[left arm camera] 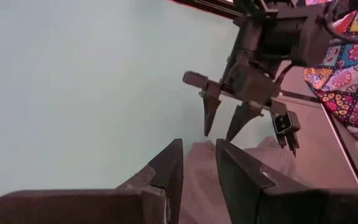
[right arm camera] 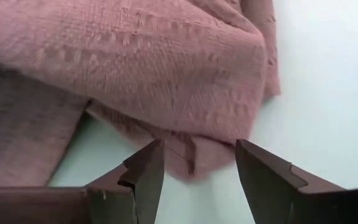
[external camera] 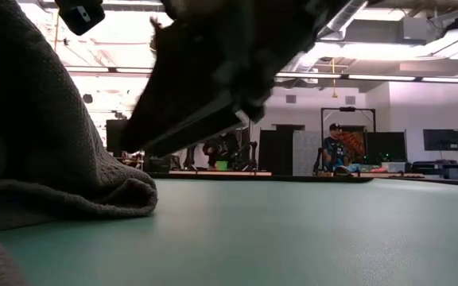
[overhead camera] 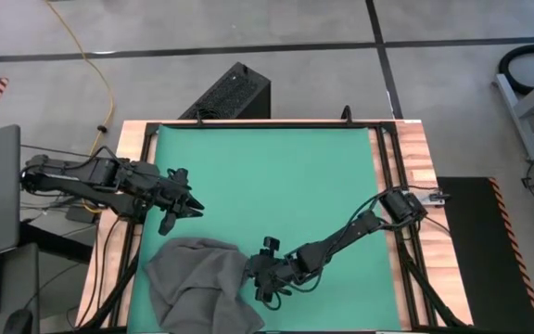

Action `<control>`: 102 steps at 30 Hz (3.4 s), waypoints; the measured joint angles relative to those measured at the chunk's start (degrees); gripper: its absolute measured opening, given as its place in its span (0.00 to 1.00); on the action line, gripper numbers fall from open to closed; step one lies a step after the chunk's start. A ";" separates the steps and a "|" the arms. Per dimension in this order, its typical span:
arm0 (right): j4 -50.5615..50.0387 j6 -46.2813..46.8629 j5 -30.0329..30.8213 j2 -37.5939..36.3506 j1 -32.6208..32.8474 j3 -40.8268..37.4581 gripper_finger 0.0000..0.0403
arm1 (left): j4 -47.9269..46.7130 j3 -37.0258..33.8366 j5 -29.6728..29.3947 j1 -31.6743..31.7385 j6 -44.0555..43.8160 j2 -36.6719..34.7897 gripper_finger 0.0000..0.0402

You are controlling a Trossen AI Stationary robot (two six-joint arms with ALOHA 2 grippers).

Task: Roll towel
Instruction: Fold the gray towel

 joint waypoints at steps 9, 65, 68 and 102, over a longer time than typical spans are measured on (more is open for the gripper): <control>-7.07 2.96 0.17 8.23 0.31 8.85 0.54 | -0.99 -0.02 -0.04 0.00 0.41 0.02 0.21; -12.64 -15.17 8.55 -22.07 2.54 9.88 0.03 | 26.28 -0.06 20.54 1.63 15.86 10.02 0.51; -11.57 -15.10 8.47 -20.16 2.50 9.88 0.04 | 26.22 -0.07 24.65 3.06 14.05 13.43 0.54; -9.69 -20.66 6.77 -18.86 4.92 9.88 0.03 | 53.31 -0.02 62.90 17.71 -0.75 41.03 0.55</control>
